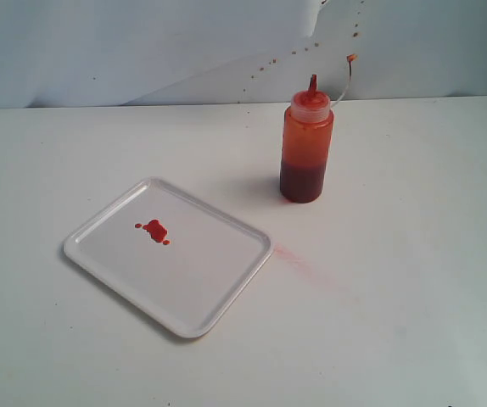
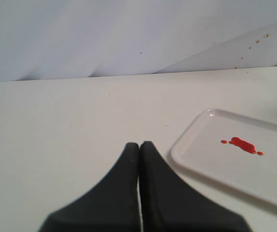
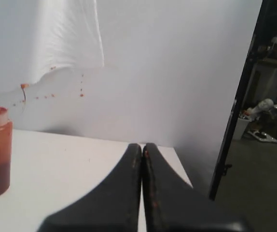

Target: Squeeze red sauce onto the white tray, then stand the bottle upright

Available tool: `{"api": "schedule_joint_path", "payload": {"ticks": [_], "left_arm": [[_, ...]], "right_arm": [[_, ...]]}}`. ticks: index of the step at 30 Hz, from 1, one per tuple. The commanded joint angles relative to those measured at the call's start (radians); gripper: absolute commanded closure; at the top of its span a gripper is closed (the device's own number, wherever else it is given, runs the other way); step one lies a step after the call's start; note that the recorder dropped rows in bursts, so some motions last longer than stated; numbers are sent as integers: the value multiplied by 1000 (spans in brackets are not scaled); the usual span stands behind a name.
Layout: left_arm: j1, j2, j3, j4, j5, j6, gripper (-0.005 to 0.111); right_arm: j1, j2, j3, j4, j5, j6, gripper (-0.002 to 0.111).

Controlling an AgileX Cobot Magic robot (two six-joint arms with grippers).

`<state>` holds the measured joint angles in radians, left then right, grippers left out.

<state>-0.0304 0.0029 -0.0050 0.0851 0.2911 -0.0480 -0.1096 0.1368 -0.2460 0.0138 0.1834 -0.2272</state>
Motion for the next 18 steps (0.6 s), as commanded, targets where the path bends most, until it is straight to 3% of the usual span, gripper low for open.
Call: {"api": "schedule_joint_path", "payload": {"ticks": [1, 18], "left_arm": [[3, -3, 5, 0, -5, -1, 107], [3, -3, 5, 0, -5, -1, 107]], "right_arm": [[-9, -4, 74, -14, 5, 14, 108], [-9, -4, 246, -14, -39, 130, 108]]}}
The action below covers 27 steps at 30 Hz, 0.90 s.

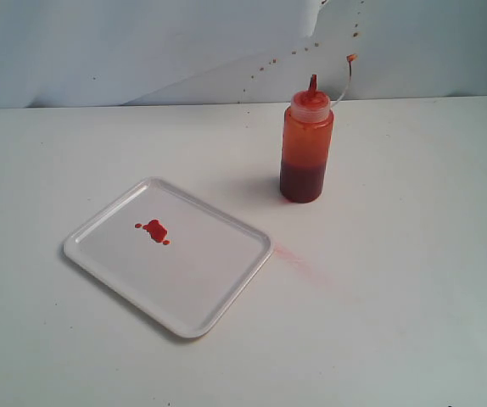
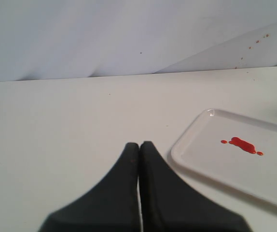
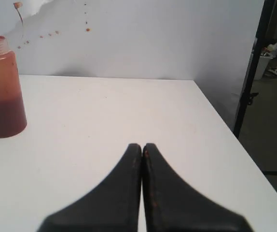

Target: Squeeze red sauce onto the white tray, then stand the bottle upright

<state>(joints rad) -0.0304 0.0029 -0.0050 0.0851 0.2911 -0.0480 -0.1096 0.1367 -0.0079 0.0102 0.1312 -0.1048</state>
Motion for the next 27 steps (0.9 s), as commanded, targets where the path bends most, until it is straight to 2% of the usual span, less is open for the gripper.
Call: {"api": "schedule_joint_path", "payload": {"ticks": [1, 8, 13, 27], "left_arm": [[3, -3, 5, 0, -5, -1, 107], [3, -3, 5, 0, -5, -1, 107], [3, -3, 5, 0, -5, -1, 107], [3, -3, 5, 0, -5, -1, 107]], "right_arm": [[-9, -4, 8, -10, 11, 9, 108], [-9, -4, 8, -10, 13, 9, 108], [-9, -4, 8, -10, 128, 9, 108], [-9, -4, 8, -10, 127, 49, 108]]}}
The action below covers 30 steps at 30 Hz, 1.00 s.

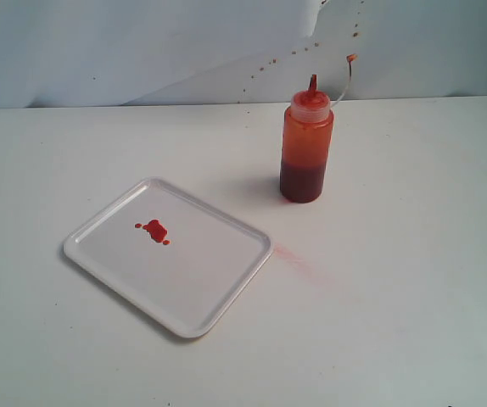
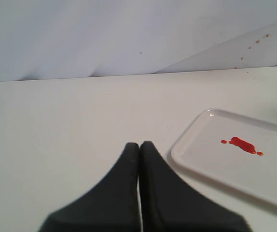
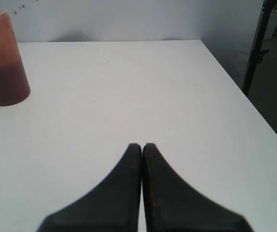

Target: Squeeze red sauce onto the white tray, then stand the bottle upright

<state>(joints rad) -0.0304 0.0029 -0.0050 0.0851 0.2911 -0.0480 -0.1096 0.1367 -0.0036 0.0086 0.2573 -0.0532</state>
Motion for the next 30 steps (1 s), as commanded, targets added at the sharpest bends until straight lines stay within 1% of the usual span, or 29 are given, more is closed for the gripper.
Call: {"api": "schedule_joint_path", "payload": {"ticks": [1, 21, 26, 30], "left_arm": [[3, -3, 5, 0, -5, -1, 107], [3, -3, 5, 0, -5, -1, 107], [3, -3, 5, 0, -5, -1, 107], [3, -3, 5, 0, -5, -1, 107]], "right_arm": [[-9, -4, 4, -9, 1, -16, 108], [-7, -6, 4, -9, 5, -53, 108], [-5, -93, 4, -9, 52, -51, 108], [32, -137, 4, -9, 72, -51, 108]]}}
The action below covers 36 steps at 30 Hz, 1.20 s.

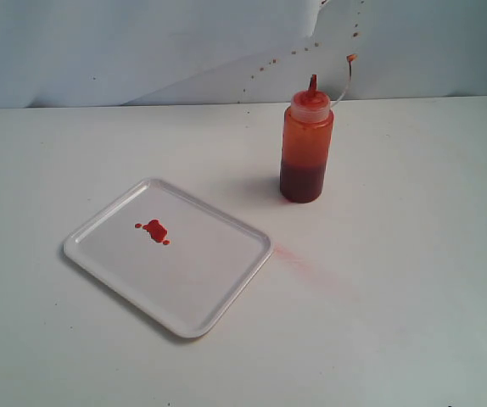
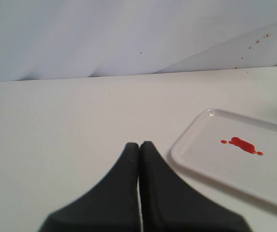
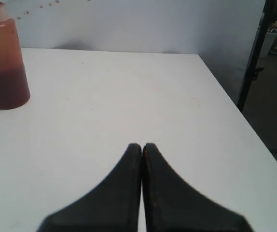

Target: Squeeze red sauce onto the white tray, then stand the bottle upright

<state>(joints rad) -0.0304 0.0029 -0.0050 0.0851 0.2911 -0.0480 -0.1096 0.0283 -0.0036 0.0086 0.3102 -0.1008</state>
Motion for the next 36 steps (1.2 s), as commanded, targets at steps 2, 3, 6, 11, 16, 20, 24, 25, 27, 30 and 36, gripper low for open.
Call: {"api": "schedule_joint_path", "payload": {"ticks": [2, 3, 6, 11, 16, 20, 24, 25, 27, 30, 36], "left_arm": [[3, -3, 5, 0, -5, -1, 107], [3, -3, 5, 0, -5, -1, 107], [3, -3, 5, 0, -5, -1, 107], [3, -3, 5, 0, -5, -1, 107], [3, -3, 5, 0, -5, -1, 107], [3, -3, 5, 0, -5, -1, 107], [3, -3, 5, 0, -5, -1, 107], [3, -3, 5, 0, -5, -1, 107], [3, -3, 5, 0, -5, -1, 107], [3, -3, 5, 0, -5, -1, 107], [3, -3, 5, 0, -5, -1, 107]], "right_arm": [[61, -28, 4, -17, 25, -4, 108], [72, -28, 4, -17, 25, -4, 108], [78, -28, 4, -17, 25, -4, 108], [78, -28, 4, -17, 25, -4, 108], [87, -28, 4, -17, 25, -4, 108], [111, -28, 4, -17, 25, -4, 108], [111, -28, 4, -17, 25, -4, 108], [111, -28, 4, -17, 25, -4, 108], [111, -28, 4, -15, 25, -4, 108], [111, -28, 4, -1, 25, -4, 108], [111, -28, 4, -1, 25, -2, 108]]}}
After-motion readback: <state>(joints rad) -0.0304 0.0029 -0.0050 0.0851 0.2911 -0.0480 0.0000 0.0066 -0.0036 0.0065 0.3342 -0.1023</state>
